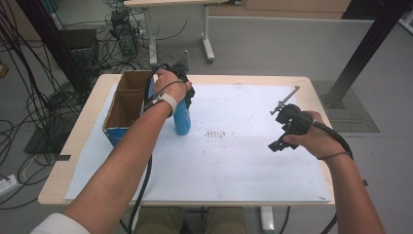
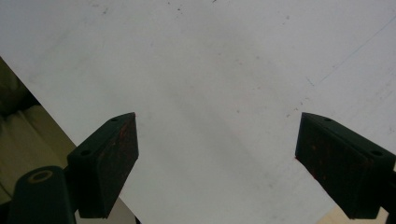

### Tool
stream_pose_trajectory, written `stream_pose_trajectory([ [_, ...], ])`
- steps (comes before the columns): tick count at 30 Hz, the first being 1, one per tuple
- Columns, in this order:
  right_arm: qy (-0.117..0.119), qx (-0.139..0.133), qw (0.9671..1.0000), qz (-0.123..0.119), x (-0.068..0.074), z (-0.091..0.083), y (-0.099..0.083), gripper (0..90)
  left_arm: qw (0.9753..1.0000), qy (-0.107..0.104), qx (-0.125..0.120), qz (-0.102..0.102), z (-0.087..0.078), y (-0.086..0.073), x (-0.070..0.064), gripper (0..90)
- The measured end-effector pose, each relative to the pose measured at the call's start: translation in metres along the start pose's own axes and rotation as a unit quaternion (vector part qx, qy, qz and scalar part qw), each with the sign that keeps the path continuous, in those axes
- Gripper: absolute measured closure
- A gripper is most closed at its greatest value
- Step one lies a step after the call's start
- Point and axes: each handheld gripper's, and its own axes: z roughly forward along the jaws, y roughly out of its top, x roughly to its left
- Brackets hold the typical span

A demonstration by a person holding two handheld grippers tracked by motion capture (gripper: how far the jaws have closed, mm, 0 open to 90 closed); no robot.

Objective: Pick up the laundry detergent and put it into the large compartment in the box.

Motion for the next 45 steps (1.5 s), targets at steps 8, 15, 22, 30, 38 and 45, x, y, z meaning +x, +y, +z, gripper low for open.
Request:
stream_pose_trajectory([
  [8, -0.001, -0.001, 1.0000, 0.001, -0.0002, -0.0011, -0.0012, 13.0, 1.0000, 0.001, 0.001, 0.000, 0.0000, 0.0002, -0.0005, 36.7],
  [15, -0.002, -0.002, 1.0000, 0.001, 0.0001, -0.0015, -0.0013, 13.0, 1.0000, 0.000, 0.002, 0.000, -0.0002, 0.0004, -0.0001, 36.7],
  [22, -0.002, -0.002, 1.0000, -0.001, 0.0005, -0.0017, -0.0008, 13.0, 1.0000, 0.000, 0.000, 0.001, 0.0000, 0.0000, -0.0009, 36.7],
  [30, -0.003, -0.002, 1.0000, 0.000, 0.0009, -0.0021, -0.0009, 13.0, 1.0000, 0.001, 0.001, 0.003, -0.0002, 0.0003, -0.0011, 36.7],
  [38, -0.004, -0.003, 1.0000, 0.000, 0.0011, -0.0026, -0.0007, 13.0, 1.0000, 0.002, -0.001, 0.005, -0.0001, -0.0006, -0.0015, 36.7],
  [45, -0.003, -0.003, 1.0000, 0.001, 0.0011, -0.0027, -0.0011, 13.0, 1.0000, 0.001, -0.002, 0.005, -0.0001, -0.0013, -0.0011, 36.7],
])
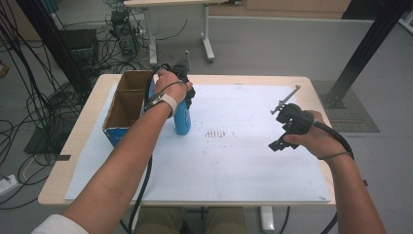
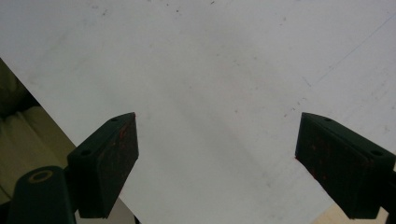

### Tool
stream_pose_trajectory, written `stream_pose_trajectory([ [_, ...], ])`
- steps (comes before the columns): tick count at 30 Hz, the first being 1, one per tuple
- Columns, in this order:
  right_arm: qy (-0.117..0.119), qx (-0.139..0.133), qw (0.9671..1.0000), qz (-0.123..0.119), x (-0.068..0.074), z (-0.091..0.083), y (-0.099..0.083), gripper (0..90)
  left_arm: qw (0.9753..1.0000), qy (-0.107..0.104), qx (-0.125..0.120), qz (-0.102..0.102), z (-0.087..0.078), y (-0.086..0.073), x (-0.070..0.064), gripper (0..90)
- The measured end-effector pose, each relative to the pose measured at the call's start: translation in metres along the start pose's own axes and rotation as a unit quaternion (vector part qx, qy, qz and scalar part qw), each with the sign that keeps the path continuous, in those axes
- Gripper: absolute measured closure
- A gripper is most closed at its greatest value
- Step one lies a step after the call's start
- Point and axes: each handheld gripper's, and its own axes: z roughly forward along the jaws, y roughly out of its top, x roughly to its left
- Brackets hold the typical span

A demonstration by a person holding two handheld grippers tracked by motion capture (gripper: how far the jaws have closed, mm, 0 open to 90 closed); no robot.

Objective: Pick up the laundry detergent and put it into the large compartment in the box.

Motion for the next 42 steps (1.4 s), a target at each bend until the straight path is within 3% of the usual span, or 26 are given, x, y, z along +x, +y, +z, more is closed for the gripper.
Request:
stream_pose_trajectory([
  [42, -0.002, 0.000, 1.0000, -0.001, 0.0014, -0.0014, -0.0006, 13.0, 1.0000, 0.001, 0.002, 0.006, -0.0006, -0.0003, -0.0017, 36.9],
])
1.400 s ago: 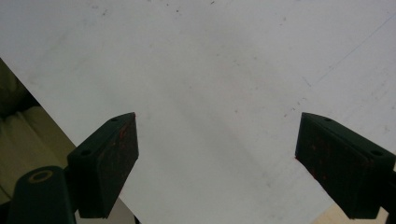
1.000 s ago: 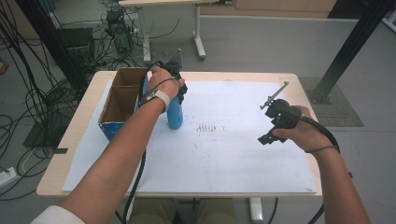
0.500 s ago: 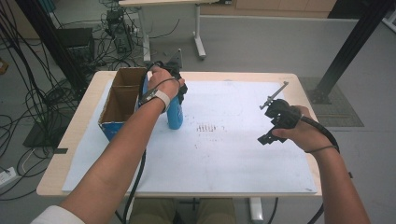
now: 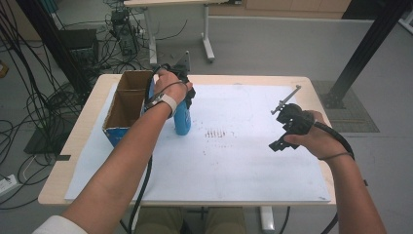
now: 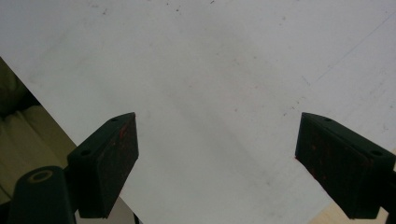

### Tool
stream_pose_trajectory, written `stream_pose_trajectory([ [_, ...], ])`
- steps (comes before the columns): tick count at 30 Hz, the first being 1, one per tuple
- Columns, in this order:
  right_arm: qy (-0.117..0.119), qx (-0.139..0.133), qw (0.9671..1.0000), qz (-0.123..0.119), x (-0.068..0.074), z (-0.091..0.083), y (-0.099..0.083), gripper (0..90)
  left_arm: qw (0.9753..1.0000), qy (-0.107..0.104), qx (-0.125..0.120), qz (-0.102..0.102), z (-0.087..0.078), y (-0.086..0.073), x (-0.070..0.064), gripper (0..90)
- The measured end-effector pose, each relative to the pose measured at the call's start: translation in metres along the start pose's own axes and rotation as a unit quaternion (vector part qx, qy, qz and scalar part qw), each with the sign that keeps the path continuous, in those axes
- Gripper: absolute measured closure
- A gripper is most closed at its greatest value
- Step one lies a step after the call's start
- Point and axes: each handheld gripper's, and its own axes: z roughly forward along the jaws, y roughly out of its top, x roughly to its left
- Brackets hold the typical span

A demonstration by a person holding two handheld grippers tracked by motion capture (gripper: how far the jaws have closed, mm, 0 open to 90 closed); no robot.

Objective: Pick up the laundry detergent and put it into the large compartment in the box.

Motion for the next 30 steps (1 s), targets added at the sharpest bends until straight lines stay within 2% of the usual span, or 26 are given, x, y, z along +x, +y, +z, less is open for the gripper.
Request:
stream_pose_trajectory([
  [6, 0.000, -0.001, 1.0000, 0.000, 0.000, -0.001, 0.000, 13.0, 1.0000, -0.008, -0.003, 0.000, -0.001, -0.001, 0.004, 37.0],
  [11, 0.000, 0.000, 1.0000, -0.001, 0.000, -0.001, 0.002, 13.0, 0.9999, -0.012, -0.008, 0.004, -0.012, -0.002, 0.001, 37.0],
  [15, -0.001, -0.002, 1.0000, -0.002, 0.001, -0.002, 0.001, 13.0, 0.9999, 0.000, -0.014, 0.007, -0.028, -0.004, -0.006, 37.0],
  [20, -0.004, -0.002, 1.0000, -0.001, 0.002, -0.005, -0.001, 13.0, 0.9997, -0.001, -0.024, 0.006, -0.049, -0.010, -0.007, 37.0],
  [25, -0.005, -0.002, 1.0000, -0.005, 0.004, -0.006, 0.000, 13.0, 0.9998, 0.001, -0.020, 0.008, -0.067, -0.013, -0.012, 37.0],
  [30, -0.007, -0.004, 0.9999, -0.008, 0.006, -0.009, 0.001, 13.0, 0.9998, 0.002, -0.020, 0.009, -0.092, -0.018, -0.013, 37.1],
])
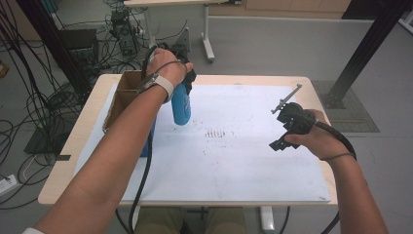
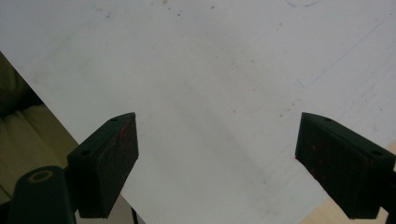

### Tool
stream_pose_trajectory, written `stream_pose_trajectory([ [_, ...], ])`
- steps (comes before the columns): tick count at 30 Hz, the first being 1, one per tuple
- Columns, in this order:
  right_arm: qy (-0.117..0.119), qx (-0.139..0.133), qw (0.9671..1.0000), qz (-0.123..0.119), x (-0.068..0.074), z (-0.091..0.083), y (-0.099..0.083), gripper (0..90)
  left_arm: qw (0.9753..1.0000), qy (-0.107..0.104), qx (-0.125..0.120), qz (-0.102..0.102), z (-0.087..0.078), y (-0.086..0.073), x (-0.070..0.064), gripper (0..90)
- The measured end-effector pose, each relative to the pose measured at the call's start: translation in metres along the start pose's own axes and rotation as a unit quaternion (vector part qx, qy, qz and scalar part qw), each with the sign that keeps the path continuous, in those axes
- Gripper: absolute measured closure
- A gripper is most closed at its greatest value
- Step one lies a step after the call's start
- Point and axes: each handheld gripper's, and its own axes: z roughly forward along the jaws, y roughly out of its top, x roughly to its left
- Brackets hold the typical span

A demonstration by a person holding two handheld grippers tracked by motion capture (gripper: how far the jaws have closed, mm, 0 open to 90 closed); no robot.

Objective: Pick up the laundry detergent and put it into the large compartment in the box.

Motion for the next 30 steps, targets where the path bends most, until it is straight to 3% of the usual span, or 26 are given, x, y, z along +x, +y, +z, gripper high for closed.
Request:
stream_pose_trajectory([
  [7, -0.002, -0.002, 1.0000, -0.007, 0.003, -0.003, 0.004, 13.0, 0.9999, 0.009, -0.010, 0.000, -0.034, -0.009, -0.002, 37.1],
  [19, -0.005, -0.002, 0.9998, -0.017, 0.007, -0.008, 0.011, 13.0, 0.9990, 0.003, -0.040, -0.021, -0.084, -0.026, 0.008, 37.1],
  [24, -0.007, -0.003, 0.9998, -0.020, 0.008, -0.011, 0.014, 13.0, 0.9985, 0.010, -0.046, -0.029, -0.101, -0.033, 0.009, 37.2],
  [30, -0.009, -0.006, 0.9996, -0.025, 0.010, -0.013, 0.015, 13.0, 0.9980, -0.002, -0.050, -0.040, -0.120, -0.042, 0.025, 37.2],
])
